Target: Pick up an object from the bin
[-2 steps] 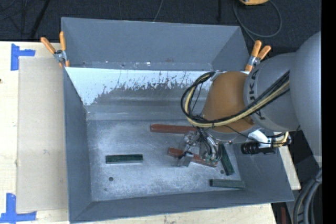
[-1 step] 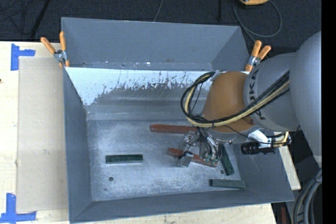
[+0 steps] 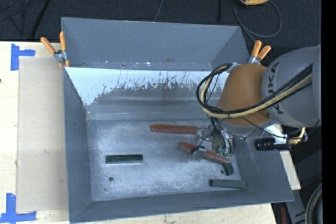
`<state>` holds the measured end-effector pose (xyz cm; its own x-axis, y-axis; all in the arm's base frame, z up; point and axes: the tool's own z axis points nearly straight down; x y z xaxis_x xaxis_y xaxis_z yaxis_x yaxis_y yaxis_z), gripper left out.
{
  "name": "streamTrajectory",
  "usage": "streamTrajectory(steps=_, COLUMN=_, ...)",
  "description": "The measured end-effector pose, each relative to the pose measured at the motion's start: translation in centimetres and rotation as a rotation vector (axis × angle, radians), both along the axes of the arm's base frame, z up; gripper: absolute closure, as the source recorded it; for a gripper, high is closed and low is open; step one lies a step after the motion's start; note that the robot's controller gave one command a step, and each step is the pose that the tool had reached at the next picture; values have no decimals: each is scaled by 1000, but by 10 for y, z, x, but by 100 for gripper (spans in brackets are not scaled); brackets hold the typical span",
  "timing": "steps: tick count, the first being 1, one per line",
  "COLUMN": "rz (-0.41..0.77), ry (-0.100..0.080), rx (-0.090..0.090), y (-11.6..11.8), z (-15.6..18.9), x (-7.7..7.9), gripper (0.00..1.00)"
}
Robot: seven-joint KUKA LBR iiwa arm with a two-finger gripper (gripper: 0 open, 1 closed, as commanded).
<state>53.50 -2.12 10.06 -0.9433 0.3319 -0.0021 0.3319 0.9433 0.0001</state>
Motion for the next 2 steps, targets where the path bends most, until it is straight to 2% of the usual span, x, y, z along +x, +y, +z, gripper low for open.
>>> streamTrajectory(steps=1, rz=-81, ry=-6, rx=1, y=-4, z=116, x=1, gripper=100)
streamTrajectory(steps=2, rz=86, ry=-7, rx=0, y=37, z=270, x=-17, gripper=100)
